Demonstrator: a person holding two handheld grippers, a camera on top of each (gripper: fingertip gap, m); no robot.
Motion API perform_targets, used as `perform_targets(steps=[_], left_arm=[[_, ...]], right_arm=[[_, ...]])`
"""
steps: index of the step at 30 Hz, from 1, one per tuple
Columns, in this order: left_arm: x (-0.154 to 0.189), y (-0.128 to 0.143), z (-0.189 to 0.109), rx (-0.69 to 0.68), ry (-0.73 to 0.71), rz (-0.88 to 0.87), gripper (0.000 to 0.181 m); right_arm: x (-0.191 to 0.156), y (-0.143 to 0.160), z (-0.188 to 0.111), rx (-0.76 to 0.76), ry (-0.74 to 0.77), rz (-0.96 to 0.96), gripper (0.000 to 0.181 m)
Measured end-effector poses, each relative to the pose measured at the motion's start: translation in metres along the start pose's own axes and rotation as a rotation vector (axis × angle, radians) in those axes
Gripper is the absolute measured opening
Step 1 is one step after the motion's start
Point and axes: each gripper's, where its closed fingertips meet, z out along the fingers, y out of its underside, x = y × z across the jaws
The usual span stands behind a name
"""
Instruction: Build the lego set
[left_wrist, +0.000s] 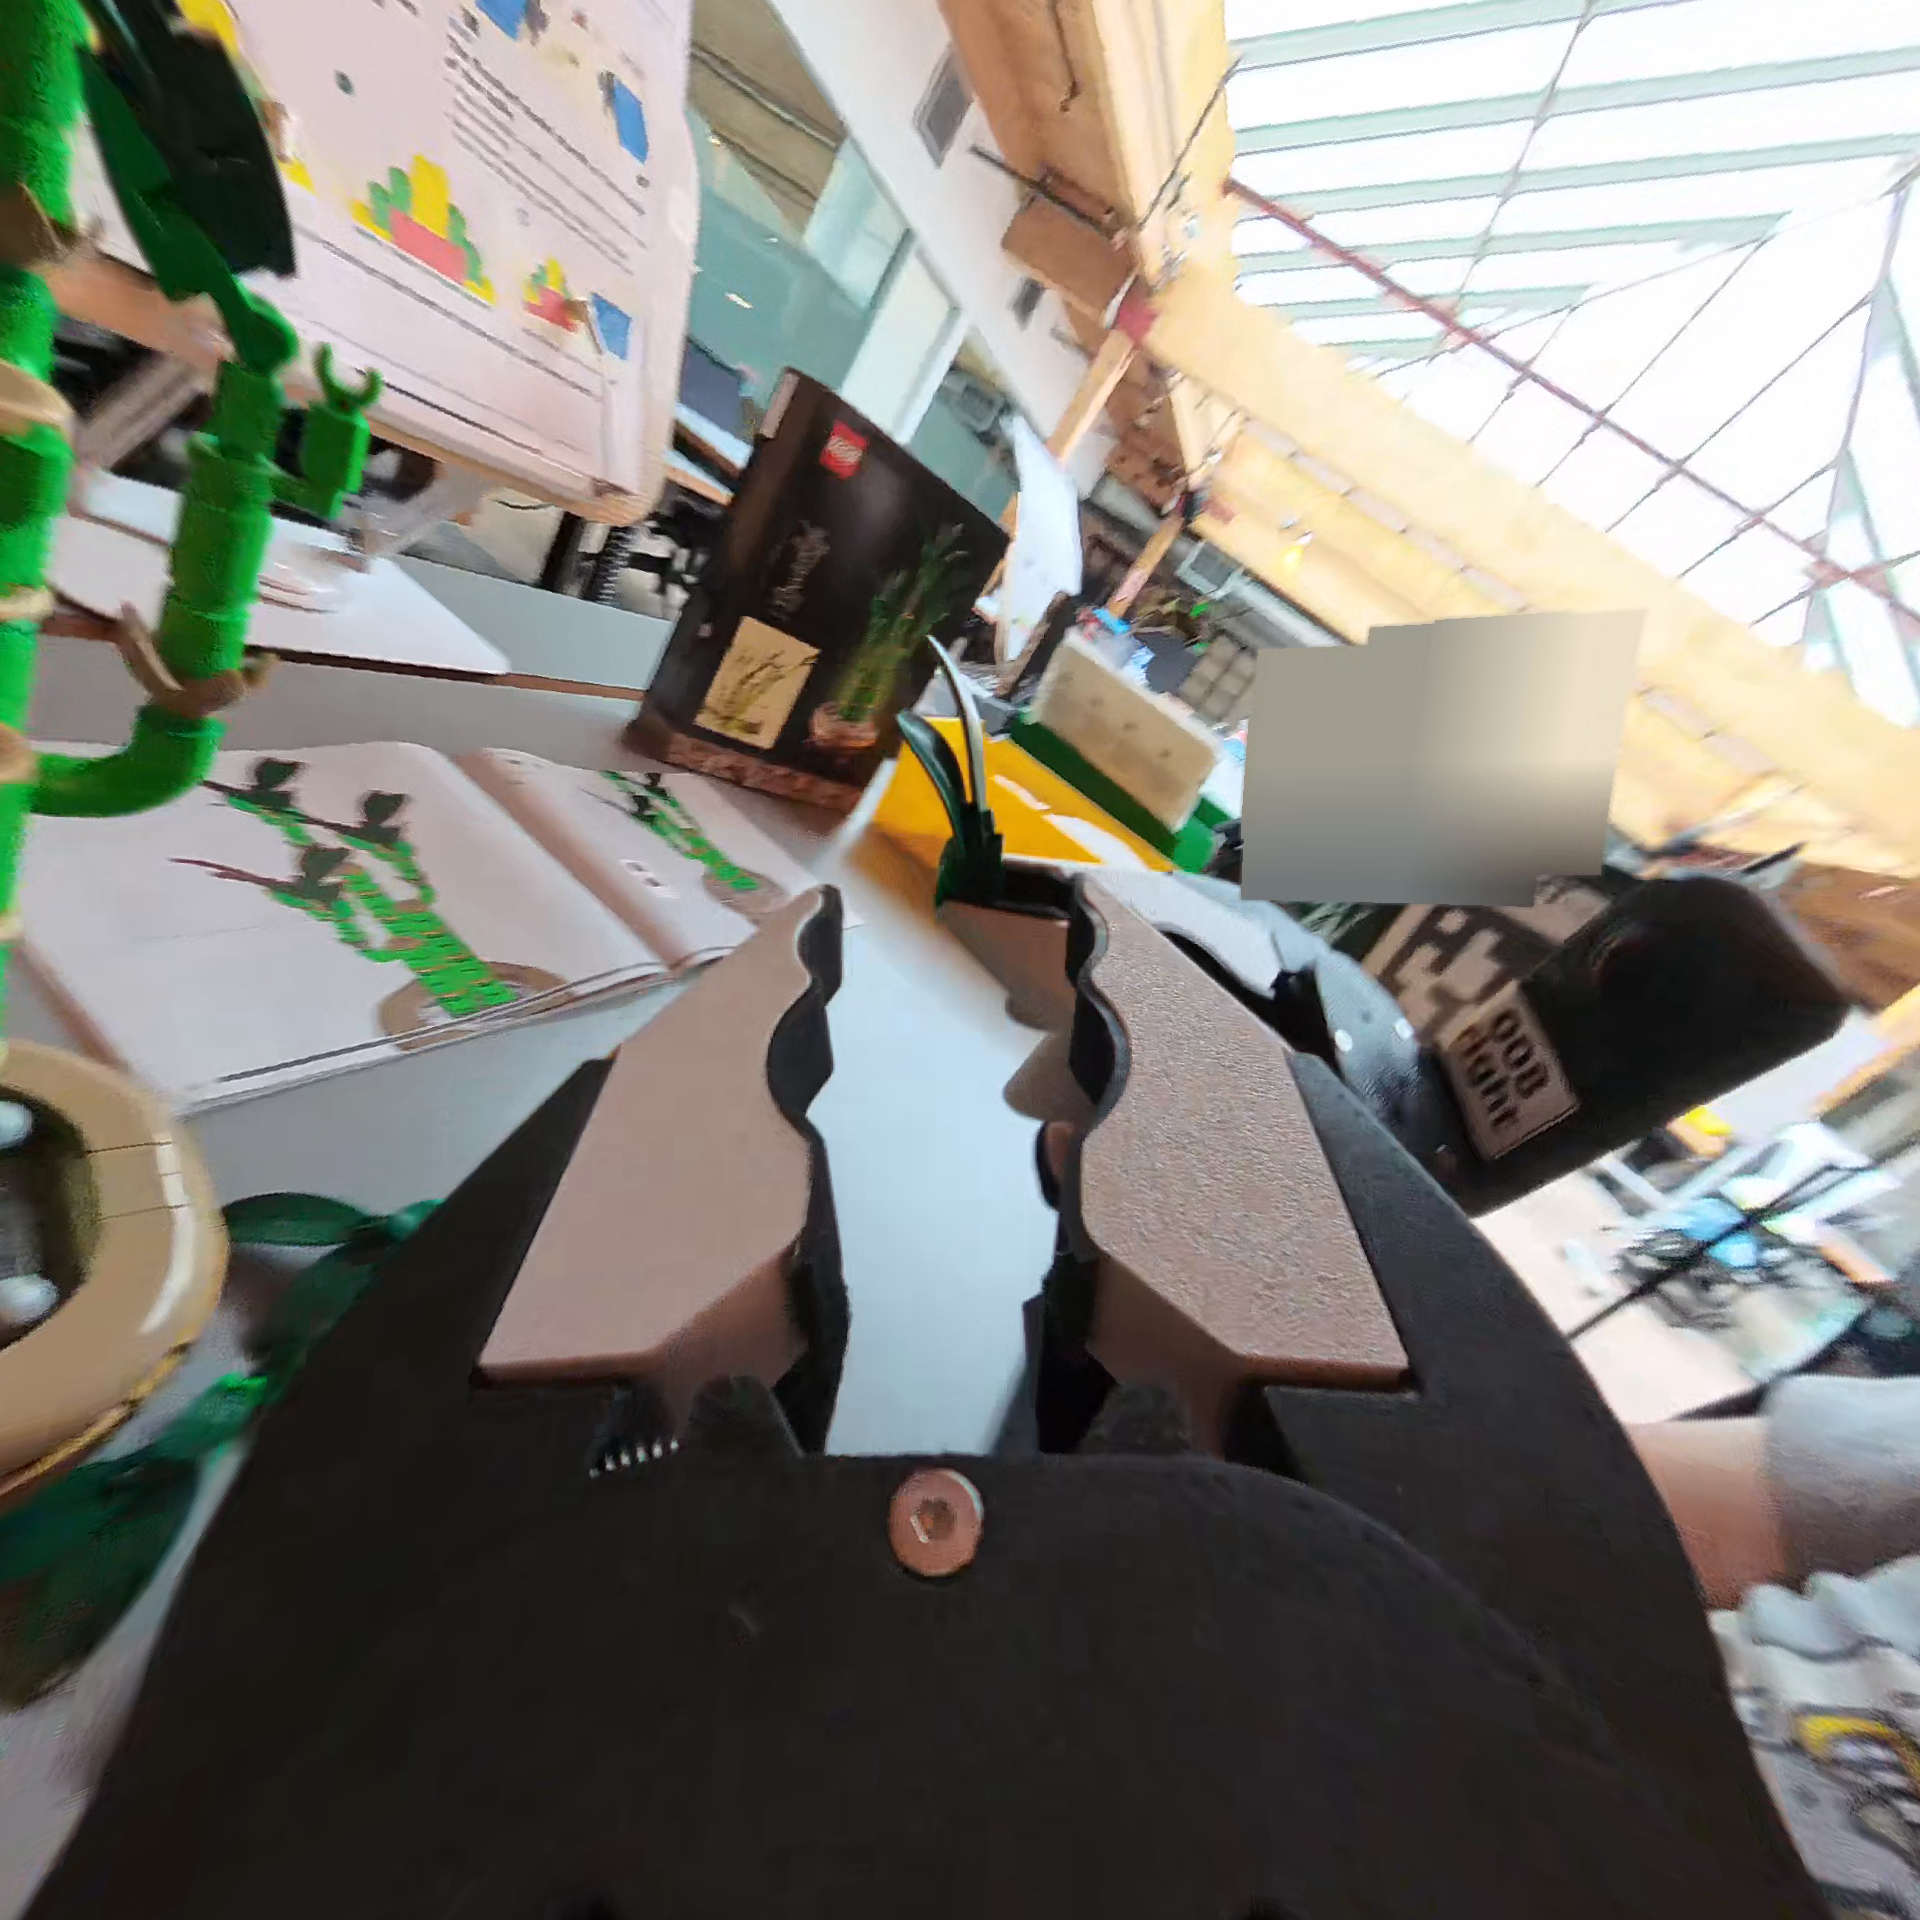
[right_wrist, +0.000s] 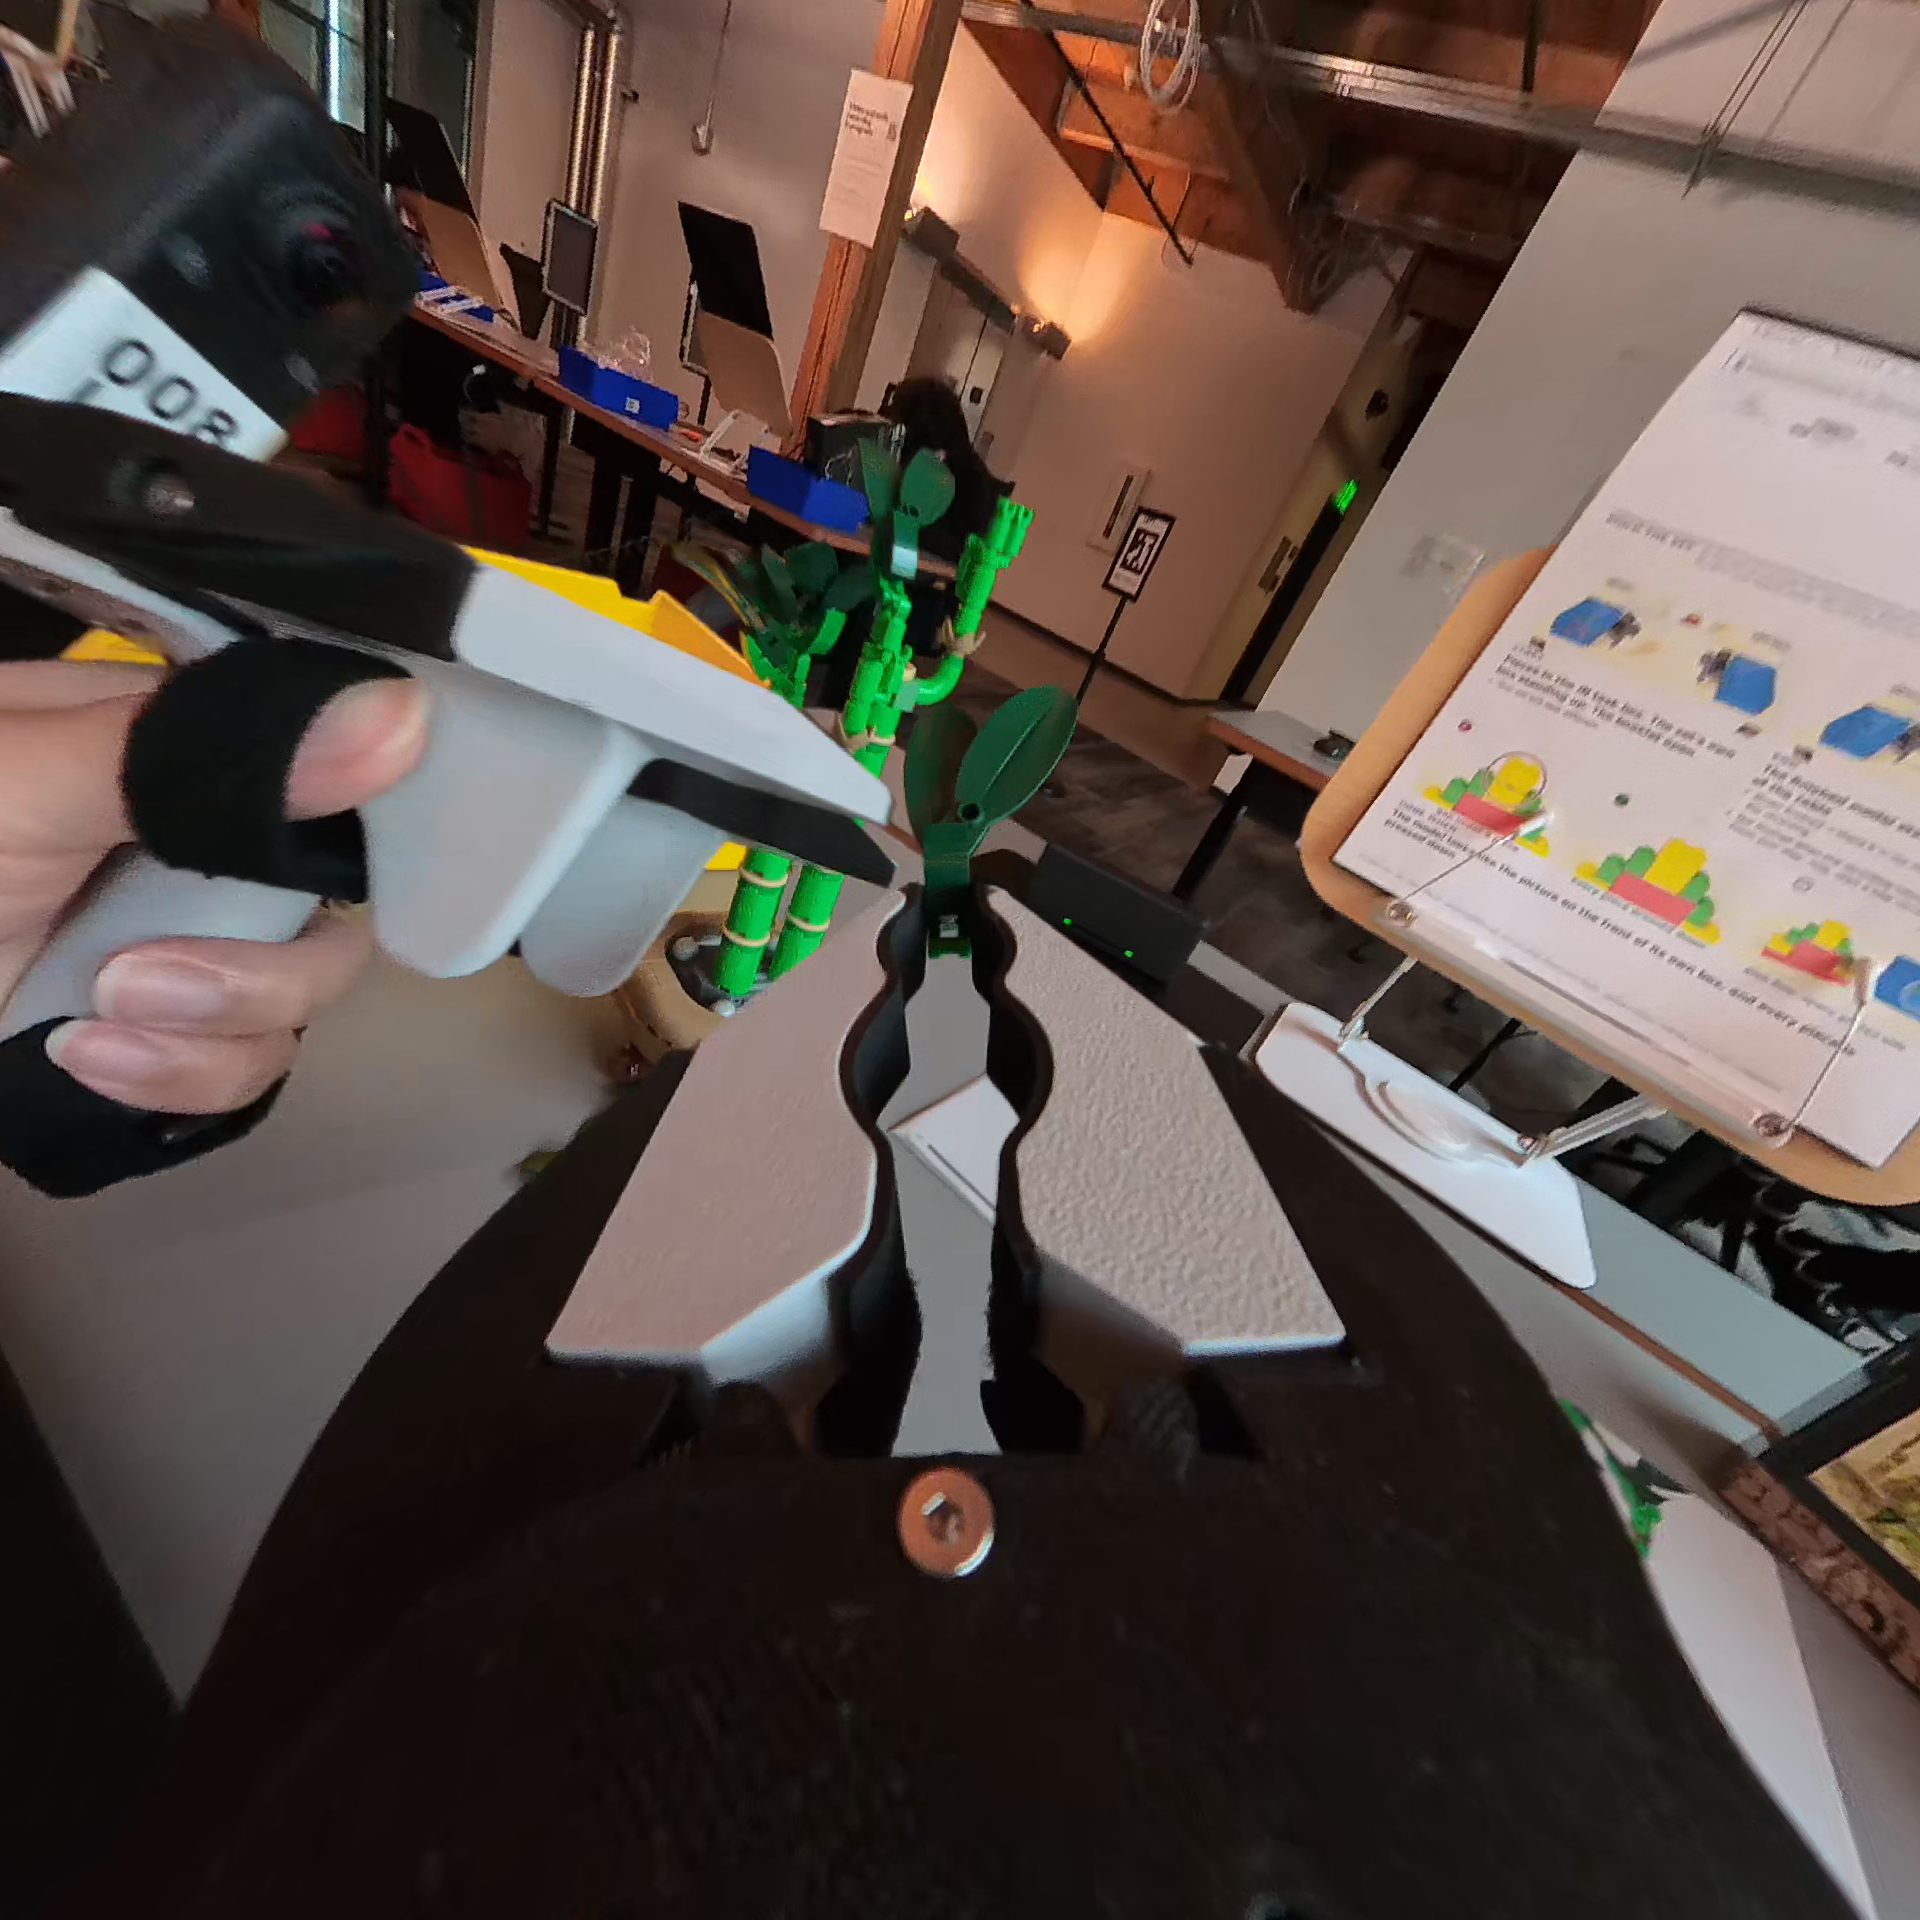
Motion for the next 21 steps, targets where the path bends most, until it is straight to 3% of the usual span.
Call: perform_targets(steps=[5, 7, 9, 11, 14, 16, 21], left_arm=[[0.003, 0.003, 0.005, -0.02, 0.081, -0.061, 0.031], [0.007, 0.005, 0.004, -0.036, 0.119, -0.05, 0.013], [0.006, 0.008, 0.001, -0.069, 0.126, -0.04, 0.012], [0.007, 0.008, -0.005, -0.111, 0.136, -0.025, 0.012], [0.012, 0.011, -0.02, -0.233, 0.162, 0.012, 0.012], [0.018, 0.022, -0.032, -0.367, 0.194, 0.048, 0.012], [0.029, 0.049, -0.057, -0.661, 0.239, 0.12, 0.014]], right_arm=[[-0.01, -0.004, 0.0, 0.018, -0.007, -0.058, 0.006], [-0.012, -0.004, -0.001, 0.019, -0.009, -0.063, 0.006], [-0.016, -0.003, -0.001, 0.013, -0.042, -0.052, 0.007], [-0.03, -0.003, -0.003, 0.023, -0.162, -0.027, 0.023], [-0.049, -0.002, -0.013, 0.017, -0.414, 0.082, 0.03], [-0.059, -0.012, -0.029, 0.038, -0.653, 0.216, 0.03], [-0.048, -0.01, -0.034, -0.114, -0.97, 0.599, 0.038]])
